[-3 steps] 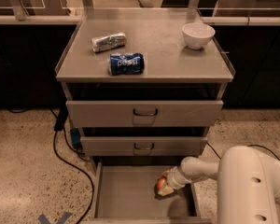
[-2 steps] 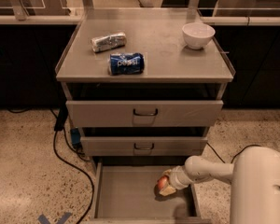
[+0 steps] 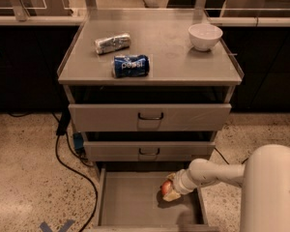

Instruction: Pick apple from bottom drawer and place on counter

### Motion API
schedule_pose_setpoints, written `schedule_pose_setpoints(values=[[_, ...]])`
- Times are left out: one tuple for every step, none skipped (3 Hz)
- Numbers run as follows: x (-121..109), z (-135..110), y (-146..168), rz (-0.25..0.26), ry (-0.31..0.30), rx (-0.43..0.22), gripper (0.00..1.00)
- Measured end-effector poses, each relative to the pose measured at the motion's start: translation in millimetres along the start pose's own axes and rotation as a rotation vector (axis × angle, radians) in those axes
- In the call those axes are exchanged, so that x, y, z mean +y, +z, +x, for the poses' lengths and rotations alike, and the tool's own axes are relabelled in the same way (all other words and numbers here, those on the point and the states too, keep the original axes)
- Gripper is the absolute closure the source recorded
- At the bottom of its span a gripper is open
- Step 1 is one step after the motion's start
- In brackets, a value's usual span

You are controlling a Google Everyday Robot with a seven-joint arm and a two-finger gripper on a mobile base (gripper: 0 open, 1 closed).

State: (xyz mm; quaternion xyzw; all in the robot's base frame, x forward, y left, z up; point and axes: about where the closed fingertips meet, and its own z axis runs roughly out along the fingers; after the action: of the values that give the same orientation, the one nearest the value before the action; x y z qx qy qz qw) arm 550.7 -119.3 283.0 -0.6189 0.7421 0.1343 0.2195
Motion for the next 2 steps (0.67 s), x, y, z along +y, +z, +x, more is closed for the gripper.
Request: schedule_pose_setpoints(values=[[5,-26,-28,0.007,-0.034,-0.010,1.00],[6,-55,-62,0.030,-0.081,-0.018,1.00]])
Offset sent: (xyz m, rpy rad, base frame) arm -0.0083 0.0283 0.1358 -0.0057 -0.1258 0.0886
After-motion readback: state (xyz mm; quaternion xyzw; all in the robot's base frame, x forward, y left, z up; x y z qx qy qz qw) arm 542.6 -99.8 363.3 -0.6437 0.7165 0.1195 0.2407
